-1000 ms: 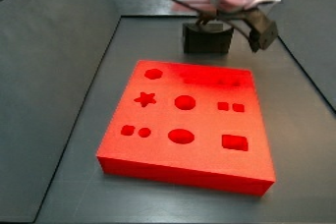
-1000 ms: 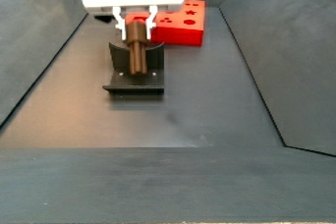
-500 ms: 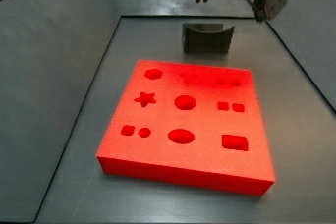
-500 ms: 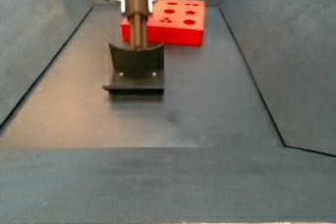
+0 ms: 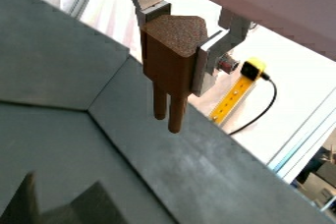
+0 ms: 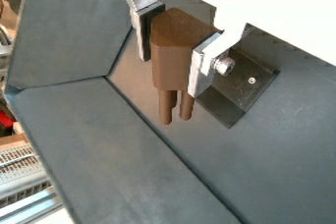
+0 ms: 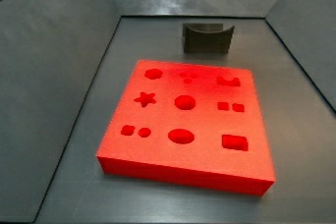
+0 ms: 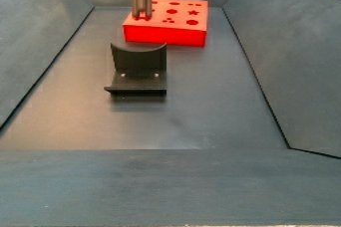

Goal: Pick up the 3 prong object. Move up. Place the 3 prong object on the fixture. Regrasp the 3 prong object. Move to above the board. Insert the 3 prong object.
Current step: Move to above the board.

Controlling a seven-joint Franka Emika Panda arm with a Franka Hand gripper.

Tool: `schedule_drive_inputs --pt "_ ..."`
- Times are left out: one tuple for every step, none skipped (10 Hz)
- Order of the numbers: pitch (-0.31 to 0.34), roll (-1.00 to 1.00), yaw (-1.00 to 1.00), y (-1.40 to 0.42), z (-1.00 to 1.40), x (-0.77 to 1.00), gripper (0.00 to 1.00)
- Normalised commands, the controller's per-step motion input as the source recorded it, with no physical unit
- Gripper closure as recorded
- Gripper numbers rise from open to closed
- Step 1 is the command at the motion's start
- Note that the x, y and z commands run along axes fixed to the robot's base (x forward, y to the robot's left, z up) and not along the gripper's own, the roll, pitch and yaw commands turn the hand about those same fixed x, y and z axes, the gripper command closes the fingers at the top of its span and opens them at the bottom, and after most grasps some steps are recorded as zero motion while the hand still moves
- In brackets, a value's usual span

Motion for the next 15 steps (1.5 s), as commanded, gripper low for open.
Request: schedule_drive_inputs --pt "0.072 -0.07 -0.02 0.02 1.0 -0.12 1.0" --pt "0.083 -0.06 0.0 0.02 1.0 -0.11 1.0" --pt "0.086 -0.05 0.01 0.02 1.0 -0.11 1.0" --pt "0.08 -0.05 0.02 0.01 1.0 -0.1 1.0" --pt "0.083 -0.05 0.03 0.01 1.0 -0.1 1.0" --pt "0.077 -0.05 0.04 0.0 1.0 -0.08 1.0" --pt "0.08 -0.05 0.05 0.0 0.92 -0.07 1.0" --pt "0.085 -0.05 0.05 -0.01 0.69 -0.03 1.0" --pt "0.101 -0.05 0.06 -0.02 0.47 0.0 1.0" --pt "0.114 -0.05 0.06 -0.02 0.31 0.01 1.0" --pt "0.029 -1.0 -0.09 -1.0 -0.02 -0.31 1.0" --pt "0.023 -1.0 -0.08 -1.0 -0.04 -0.31 1.0" --pt "0.017 -1.0 -0.08 -1.0 -0.03 -0.32 1.0" --pt "0.017 -1.0 -0.08 -1.0 -0.04 -0.33 1.0" --pt "0.015 -1.0 -0.08 -1.0 -0.04 -0.34 1.0"
